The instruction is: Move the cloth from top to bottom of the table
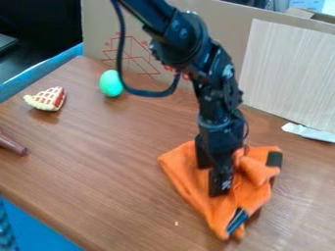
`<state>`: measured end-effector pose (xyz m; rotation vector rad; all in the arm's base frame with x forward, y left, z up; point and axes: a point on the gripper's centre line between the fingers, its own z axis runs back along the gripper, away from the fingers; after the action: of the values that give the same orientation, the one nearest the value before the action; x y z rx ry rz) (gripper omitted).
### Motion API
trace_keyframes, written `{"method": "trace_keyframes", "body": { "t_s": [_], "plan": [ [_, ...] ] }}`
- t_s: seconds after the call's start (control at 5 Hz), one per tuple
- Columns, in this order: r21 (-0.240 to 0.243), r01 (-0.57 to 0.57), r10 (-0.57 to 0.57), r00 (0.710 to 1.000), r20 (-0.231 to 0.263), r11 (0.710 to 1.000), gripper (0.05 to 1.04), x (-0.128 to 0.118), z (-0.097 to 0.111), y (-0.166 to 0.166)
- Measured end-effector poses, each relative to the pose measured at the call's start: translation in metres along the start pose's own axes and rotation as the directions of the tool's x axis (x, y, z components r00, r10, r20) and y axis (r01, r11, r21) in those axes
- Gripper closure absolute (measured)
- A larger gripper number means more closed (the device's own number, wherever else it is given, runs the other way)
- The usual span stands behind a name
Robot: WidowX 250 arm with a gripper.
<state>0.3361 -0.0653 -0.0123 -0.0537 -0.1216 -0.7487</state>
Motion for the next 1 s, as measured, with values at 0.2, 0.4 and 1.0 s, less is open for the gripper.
{"method": "trace_keyframes", "body": {
  "t_s": [0.2, 0.4, 1.0],
  "plan": [
    [0.018, -0.067, 0.067, 0.998, 0.013, 0.998, 0.084, 0.017, -0.002, 0.030],
    [0.025, -0.125, 0.125, 0.992, 0.028, 0.992, 0.084, 0.032, 0.000, 0.056],
    [0.019, -0.127, 0.127, 0.992, 0.022, 0.992, 0.085, 0.014, -0.002, 0.052]
  ]
}}
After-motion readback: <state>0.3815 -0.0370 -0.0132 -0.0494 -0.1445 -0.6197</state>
